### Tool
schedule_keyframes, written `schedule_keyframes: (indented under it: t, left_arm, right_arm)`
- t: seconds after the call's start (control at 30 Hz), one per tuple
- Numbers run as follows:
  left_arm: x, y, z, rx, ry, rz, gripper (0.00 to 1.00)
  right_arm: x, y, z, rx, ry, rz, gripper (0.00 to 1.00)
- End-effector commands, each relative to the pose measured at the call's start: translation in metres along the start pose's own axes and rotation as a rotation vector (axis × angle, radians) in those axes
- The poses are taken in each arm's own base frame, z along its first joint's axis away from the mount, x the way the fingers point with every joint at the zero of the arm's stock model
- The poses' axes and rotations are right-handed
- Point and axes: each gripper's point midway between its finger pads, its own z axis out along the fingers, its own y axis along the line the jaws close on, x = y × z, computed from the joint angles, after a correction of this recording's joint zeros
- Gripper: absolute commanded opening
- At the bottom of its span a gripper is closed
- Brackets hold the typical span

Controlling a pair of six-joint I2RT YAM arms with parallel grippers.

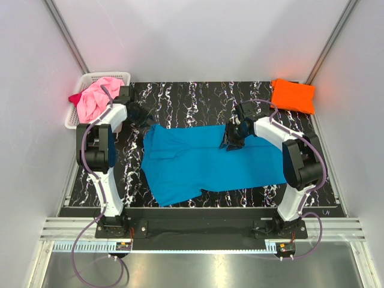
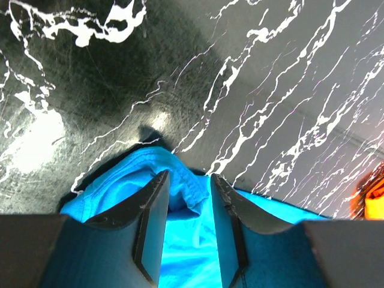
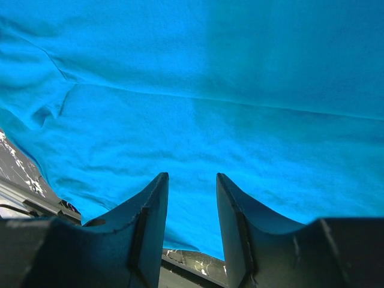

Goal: Fold and stack the t-shirts
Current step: Fold the tshirt

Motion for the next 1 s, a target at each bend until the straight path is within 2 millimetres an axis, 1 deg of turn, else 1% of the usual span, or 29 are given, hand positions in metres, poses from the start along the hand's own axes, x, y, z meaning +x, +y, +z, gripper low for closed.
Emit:
schedule_keyframes:
  t: [0.0,0.13,0.3,0.43,0.6,0.8,0.9,0.97]
  left_arm:
    - [-0.002,-0.007,-0.008,0.022,0.012,-0.004,0.38]
    - [0.002,0.005,-0.003,-0.027,0.02,0.002,0.37]
    - [0.006,0.012,0.003,-0.048,0.033,0.005,0.37]
    - [0.009,0.01,0.01,-0.044,0.057,0.007,0.37]
    - [0.008,0.005,0.015,-0.043,0.053,0.008,0.37]
    - [0.01,0.006,0.025,-0.053,0.063,0.013,0.36]
    - [0.01,0.007,0.027,-0.057,0.061,0.012,0.33]
    - [0.01,0.008,0.029,-0.067,0.053,0.02,0.25]
  right_arm:
    - [-0.005,0.007,-0.004,-0.008,-0.034,-0.01,0.44]
    - [-0.006,0.007,-0.003,-0.006,-0.035,-0.007,0.44]
    - [-0.005,0.007,-0.002,-0.004,-0.031,-0.003,0.44]
    - [-0.005,0.007,-0.002,-0.004,-0.031,0.0,0.44]
    - [-0.005,0.009,-0.003,-0.007,-0.032,-0.001,0.44]
    - [-0.005,0.008,-0.003,-0.005,-0.03,0.001,0.43]
    - [-0.004,0.008,-0.002,-0.003,-0.027,0.0,0.43]
    - [-0.004,0.008,-0.001,-0.004,-0.024,0.001,0.43]
